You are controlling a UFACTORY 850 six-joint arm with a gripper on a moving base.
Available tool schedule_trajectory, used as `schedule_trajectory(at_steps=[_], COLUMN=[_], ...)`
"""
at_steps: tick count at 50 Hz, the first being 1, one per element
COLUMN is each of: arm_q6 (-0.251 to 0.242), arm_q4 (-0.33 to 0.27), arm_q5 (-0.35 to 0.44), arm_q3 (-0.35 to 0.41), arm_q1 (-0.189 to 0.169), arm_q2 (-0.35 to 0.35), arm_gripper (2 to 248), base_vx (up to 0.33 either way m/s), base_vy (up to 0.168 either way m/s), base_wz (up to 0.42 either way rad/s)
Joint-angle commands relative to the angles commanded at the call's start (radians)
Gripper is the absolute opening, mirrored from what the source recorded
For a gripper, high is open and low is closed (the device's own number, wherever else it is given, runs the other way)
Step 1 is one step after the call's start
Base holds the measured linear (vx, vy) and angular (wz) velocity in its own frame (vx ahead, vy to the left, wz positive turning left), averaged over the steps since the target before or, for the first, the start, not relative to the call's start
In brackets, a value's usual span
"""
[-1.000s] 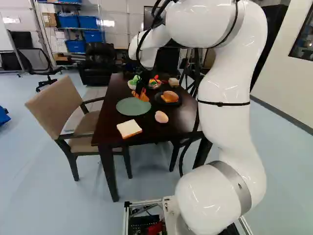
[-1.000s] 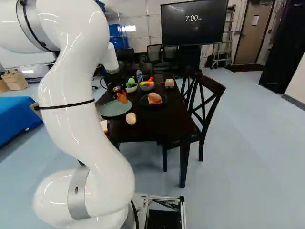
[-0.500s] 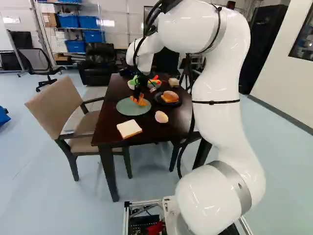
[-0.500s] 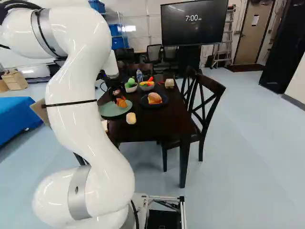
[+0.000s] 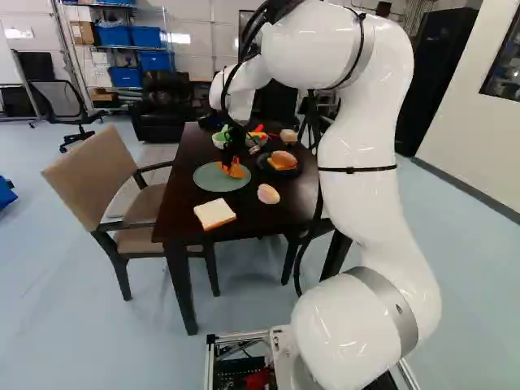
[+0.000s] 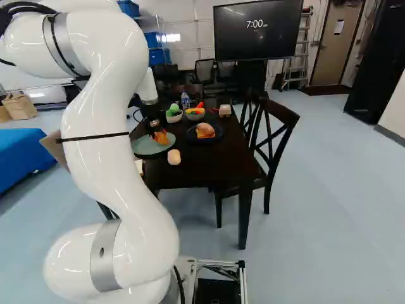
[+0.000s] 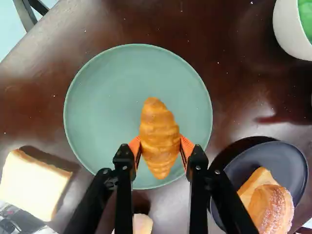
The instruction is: Move the croissant to the empty plate
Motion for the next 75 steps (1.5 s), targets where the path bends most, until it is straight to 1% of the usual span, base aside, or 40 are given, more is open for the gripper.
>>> schedule_trajectory(at_steps=[1, 5, 6, 10, 11, 16, 17, 21, 22, 32, 47, 75], arm_q6=[0.000, 0.000, 0.000, 0.000, 0.000, 0.000, 0.000, 0.000, 0.000, 0.000, 0.000, 0.000], arm_q4=[0.000, 0.000, 0.000, 0.000, 0.000, 0.000, 0.000, 0.000, 0.000, 0.000, 0.000, 0.000], arm_q5=[0.000, 0.000, 0.000, 0.000, 0.000, 0.000, 0.000, 0.000, 0.000, 0.000, -0.003, -0.106], arm_q3=[0.000, 0.000, 0.000, 0.000, 0.000, 0.000, 0.000, 0.000, 0.000, 0.001, 0.010, 0.007], arm_q1=[0.000, 0.000, 0.000, 0.000, 0.000, 0.000, 0.000, 0.000, 0.000, 0.000, 0.000, -0.003], arm_q2=[0.000, 0.000, 0.000, 0.000, 0.000, 0.000, 0.000, 0.000, 0.000, 0.003, 0.039, 0.103], arm_gripper=[129, 129, 159, 159, 192, 192, 227, 227, 247, 247, 247, 247], base_vx=[0.000, 0.000, 0.000, 0.000, 0.000, 0.000, 0.000, 0.000, 0.000, 0.000, 0.000, 0.000], base_vy=[0.000, 0.000, 0.000, 0.000, 0.000, 0.000, 0.000, 0.000, 0.000, 0.000, 0.000, 0.000], base_wz=[0.000, 0.000, 0.000, 0.000, 0.000, 0.000, 0.000, 0.000, 0.000, 0.000, 0.000, 0.000])
